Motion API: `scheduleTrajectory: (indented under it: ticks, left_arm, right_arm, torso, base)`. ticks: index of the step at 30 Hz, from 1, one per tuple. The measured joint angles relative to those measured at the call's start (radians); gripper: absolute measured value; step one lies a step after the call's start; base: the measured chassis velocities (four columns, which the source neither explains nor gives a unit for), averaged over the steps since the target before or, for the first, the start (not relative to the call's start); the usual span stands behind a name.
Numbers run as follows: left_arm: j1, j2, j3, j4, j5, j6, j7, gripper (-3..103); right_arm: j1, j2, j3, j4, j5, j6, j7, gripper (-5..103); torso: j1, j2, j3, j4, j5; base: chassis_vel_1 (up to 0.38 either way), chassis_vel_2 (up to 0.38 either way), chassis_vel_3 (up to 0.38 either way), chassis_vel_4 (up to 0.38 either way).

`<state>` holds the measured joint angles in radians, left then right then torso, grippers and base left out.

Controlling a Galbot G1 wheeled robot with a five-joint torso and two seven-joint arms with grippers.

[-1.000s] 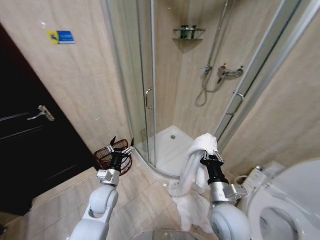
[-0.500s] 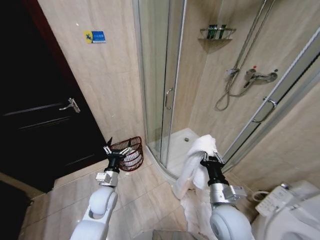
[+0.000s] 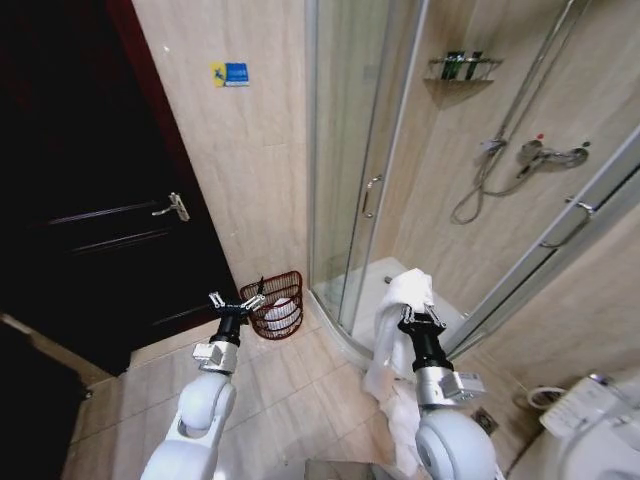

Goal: Discard the used towel into the hamper.

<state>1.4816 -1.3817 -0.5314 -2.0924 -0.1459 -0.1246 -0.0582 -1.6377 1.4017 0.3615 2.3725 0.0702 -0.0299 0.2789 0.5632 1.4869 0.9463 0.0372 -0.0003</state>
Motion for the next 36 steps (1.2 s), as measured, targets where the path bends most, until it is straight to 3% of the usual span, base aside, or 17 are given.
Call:
scheduleTrajectory:
  ticks: [23, 36]
  left_arm:
    - [0.021, -0.001, -0.004, -0.005, -0.001, -0.01, 0.004, 100]
    - [0.025, 0.002, -0.005, 0.014, -0.002, -0.056, 0.009, 100]
  right_arm:
    - [-0.003, 0.001, 0.004, 0.011, -0.011, 0.011, -0.002, 8]
    - [0.031, -0.002, 0.008, -0.024, -0.038, 0.027, 0.004, 8]
  torso:
    - [0.0, 0.0, 0.0, 0.0, 0.0004]
    - [0.0, 0.0, 0.0, -0.0003, 0.0003]
  base:
    - [0.075, 0.074, 0.085, 0.094]
    - [0.061, 0.064, 0.067, 0.067]
